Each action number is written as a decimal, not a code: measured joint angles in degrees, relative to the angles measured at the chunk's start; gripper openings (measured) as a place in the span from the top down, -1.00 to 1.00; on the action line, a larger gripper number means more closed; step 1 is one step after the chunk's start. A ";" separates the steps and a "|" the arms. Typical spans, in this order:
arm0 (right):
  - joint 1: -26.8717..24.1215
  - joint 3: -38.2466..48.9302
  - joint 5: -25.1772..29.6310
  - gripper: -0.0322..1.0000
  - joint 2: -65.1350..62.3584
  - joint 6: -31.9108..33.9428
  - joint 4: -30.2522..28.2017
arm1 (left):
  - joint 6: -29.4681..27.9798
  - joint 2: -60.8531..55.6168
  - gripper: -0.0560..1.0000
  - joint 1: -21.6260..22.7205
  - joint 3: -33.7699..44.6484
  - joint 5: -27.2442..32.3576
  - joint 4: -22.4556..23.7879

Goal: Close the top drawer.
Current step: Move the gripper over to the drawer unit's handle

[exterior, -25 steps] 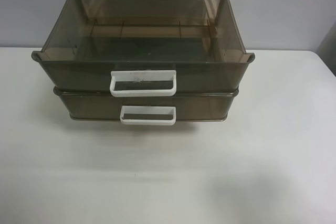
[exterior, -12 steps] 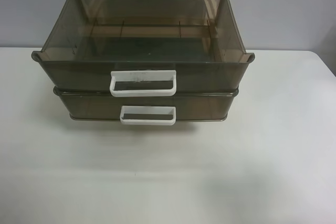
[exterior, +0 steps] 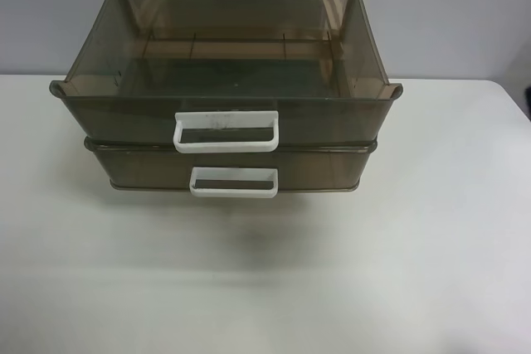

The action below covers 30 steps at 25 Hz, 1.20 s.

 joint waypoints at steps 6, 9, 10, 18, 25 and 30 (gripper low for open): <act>20.07 -8.07 0.12 -0.99 15.32 4.18 -7.71 | 0.00 0.00 -0.99 0.00 0.00 0.00 0.00; 27.34 -11.93 0.62 -0.99 22.71 6.15 -9.80 | 0.00 0.00 -0.99 0.00 0.00 0.00 0.00; 29.50 -13.23 0.90 -0.99 25.21 6.57 -9.92 | 0.00 0.00 -0.99 0.00 0.00 0.00 0.00; 39.54 -17.93 2.61 -0.99 39.96 7.32 -8.40 | 0.00 0.00 -0.99 0.00 0.00 0.00 0.00; 40.51 -17.93 2.87 -0.99 47.33 8.63 -9.09 | 0.00 0.00 -0.99 0.00 0.00 0.00 0.00; 40.51 -17.93 2.01 -0.99 50.63 8.69 -11.20 | 0.00 0.00 -0.99 0.00 0.00 0.00 0.00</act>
